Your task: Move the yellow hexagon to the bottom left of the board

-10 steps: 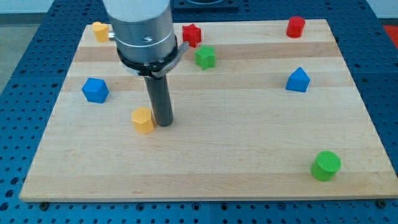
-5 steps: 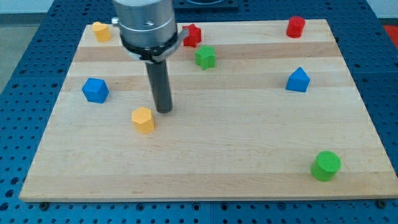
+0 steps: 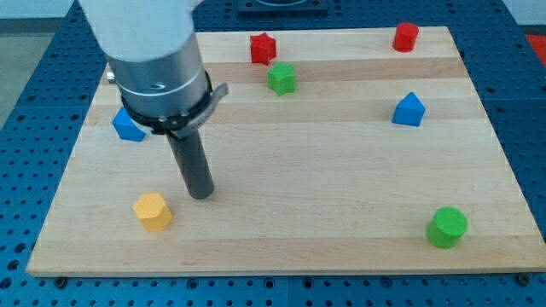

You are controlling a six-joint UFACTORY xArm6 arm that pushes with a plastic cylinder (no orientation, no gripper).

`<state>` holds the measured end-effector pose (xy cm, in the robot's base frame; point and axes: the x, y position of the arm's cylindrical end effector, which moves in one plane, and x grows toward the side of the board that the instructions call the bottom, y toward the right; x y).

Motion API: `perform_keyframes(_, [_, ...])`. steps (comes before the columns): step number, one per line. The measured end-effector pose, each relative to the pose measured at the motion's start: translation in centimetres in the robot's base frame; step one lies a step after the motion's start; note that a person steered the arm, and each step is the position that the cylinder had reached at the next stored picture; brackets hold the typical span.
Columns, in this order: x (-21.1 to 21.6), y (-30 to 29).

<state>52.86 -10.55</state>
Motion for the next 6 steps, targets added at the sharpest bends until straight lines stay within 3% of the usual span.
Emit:
perform_keyframes(1, [2.8, -1.2])
perform_keyframes(3, [3.6, -7.9])
perform_keyframes(6, [-1.7, -4.3])
